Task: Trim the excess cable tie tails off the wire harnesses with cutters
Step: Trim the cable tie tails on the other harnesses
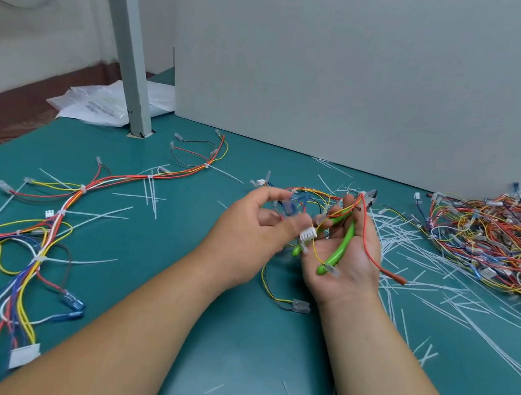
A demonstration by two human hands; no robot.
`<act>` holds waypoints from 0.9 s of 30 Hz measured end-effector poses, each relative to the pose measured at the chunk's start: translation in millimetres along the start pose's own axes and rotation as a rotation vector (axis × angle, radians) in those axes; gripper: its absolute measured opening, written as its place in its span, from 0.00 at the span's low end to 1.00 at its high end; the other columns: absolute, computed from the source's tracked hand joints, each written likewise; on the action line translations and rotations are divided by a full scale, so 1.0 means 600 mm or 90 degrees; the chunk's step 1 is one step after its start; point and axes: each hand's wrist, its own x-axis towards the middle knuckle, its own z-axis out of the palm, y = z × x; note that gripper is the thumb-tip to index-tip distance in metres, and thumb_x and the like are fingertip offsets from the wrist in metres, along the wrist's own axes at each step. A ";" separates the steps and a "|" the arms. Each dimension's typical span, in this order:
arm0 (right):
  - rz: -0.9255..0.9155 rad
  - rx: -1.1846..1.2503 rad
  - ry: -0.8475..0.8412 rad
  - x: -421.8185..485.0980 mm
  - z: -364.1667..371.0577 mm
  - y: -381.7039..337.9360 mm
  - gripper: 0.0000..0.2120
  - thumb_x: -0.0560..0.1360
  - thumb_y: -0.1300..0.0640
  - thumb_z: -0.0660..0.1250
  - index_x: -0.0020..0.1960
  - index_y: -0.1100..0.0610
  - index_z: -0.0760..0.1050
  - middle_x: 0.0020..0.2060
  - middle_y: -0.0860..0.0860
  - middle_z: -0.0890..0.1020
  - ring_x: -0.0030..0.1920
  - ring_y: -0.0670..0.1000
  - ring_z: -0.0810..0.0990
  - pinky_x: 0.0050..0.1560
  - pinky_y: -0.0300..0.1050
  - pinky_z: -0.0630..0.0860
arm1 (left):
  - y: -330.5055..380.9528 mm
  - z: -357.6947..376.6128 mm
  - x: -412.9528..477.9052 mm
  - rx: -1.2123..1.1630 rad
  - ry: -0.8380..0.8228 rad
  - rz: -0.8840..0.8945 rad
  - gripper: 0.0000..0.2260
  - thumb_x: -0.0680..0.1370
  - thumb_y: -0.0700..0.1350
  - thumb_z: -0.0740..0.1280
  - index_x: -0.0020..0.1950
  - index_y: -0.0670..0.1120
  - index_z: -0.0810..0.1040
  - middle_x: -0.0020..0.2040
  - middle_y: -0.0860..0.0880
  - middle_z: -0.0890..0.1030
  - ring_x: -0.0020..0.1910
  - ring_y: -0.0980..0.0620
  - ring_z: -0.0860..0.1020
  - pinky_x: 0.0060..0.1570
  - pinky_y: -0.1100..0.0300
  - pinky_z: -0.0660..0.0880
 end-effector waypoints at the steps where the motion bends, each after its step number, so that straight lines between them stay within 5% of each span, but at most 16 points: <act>1: 0.001 0.002 -0.002 -0.001 0.002 0.001 0.08 0.81 0.50 0.69 0.43 0.50 0.80 0.34 0.46 0.75 0.30 0.45 0.71 0.31 0.38 0.77 | 0.000 0.003 -0.003 -0.004 -0.017 0.002 0.23 0.69 0.50 0.80 0.60 0.56 0.76 0.49 0.47 0.86 0.47 0.49 0.86 0.50 0.56 0.82; 3: -0.002 -0.009 -0.006 -0.004 0.005 0.004 0.10 0.81 0.50 0.69 0.42 0.51 0.80 0.33 0.46 0.75 0.29 0.45 0.71 0.30 0.39 0.78 | -0.001 0.008 -0.006 0.034 -0.011 0.018 0.28 0.67 0.41 0.83 0.61 0.56 0.75 0.52 0.46 0.84 0.45 0.49 0.86 0.51 0.54 0.82; 8: -0.011 -0.031 -0.008 -0.003 0.003 0.004 0.10 0.80 0.49 0.70 0.41 0.50 0.79 0.34 0.46 0.76 0.30 0.45 0.72 0.30 0.38 0.73 | 0.003 0.002 -0.001 -0.015 0.051 0.003 0.21 0.72 0.30 0.75 0.55 0.51 0.77 0.44 0.44 0.85 0.39 0.54 0.84 0.43 0.64 0.79; 11: -0.022 -0.016 0.003 -0.005 0.007 0.002 0.06 0.80 0.50 0.70 0.46 0.50 0.80 0.35 0.47 0.75 0.29 0.46 0.72 0.28 0.37 0.75 | 0.001 -0.003 0.000 -0.045 0.062 -0.020 0.22 0.70 0.34 0.79 0.58 0.50 0.77 0.39 0.50 0.84 0.40 0.54 0.83 0.47 0.55 0.83; 15: -0.009 -0.032 0.002 -0.006 0.007 0.006 0.12 0.80 0.49 0.70 0.39 0.49 0.81 0.34 0.45 0.75 0.31 0.45 0.73 0.32 0.37 0.77 | 0.001 0.004 -0.007 0.008 0.021 -0.046 0.37 0.60 0.45 0.84 0.64 0.57 0.73 0.52 0.47 0.79 0.48 0.48 0.83 0.58 0.49 0.80; 18: -0.016 -0.043 -0.009 -0.004 0.004 0.006 0.10 0.79 0.48 0.70 0.41 0.49 0.80 0.34 0.45 0.76 0.31 0.45 0.73 0.31 0.37 0.74 | 0.003 0.009 -0.008 0.033 0.041 -0.034 0.36 0.61 0.42 0.80 0.64 0.60 0.72 0.56 0.44 0.78 0.52 0.41 0.84 0.60 0.45 0.79; 23: -0.025 -0.035 -0.010 0.001 0.003 0.003 0.07 0.80 0.50 0.69 0.44 0.49 0.80 0.35 0.46 0.76 0.31 0.46 0.72 0.31 0.38 0.73 | 0.004 -0.001 -0.001 -0.011 0.079 -0.037 0.30 0.66 0.37 0.82 0.63 0.54 0.76 0.54 0.40 0.82 0.42 0.59 0.81 0.47 0.65 0.79; 27: -0.029 -0.059 -0.030 0.000 0.002 0.008 0.14 0.80 0.49 0.69 0.36 0.49 0.81 0.35 0.45 0.76 0.33 0.46 0.73 0.37 0.40 0.72 | 0.003 0.003 -0.005 0.000 0.024 -0.034 0.35 0.64 0.35 0.83 0.64 0.55 0.72 0.55 0.40 0.80 0.44 0.50 0.84 0.51 0.57 0.82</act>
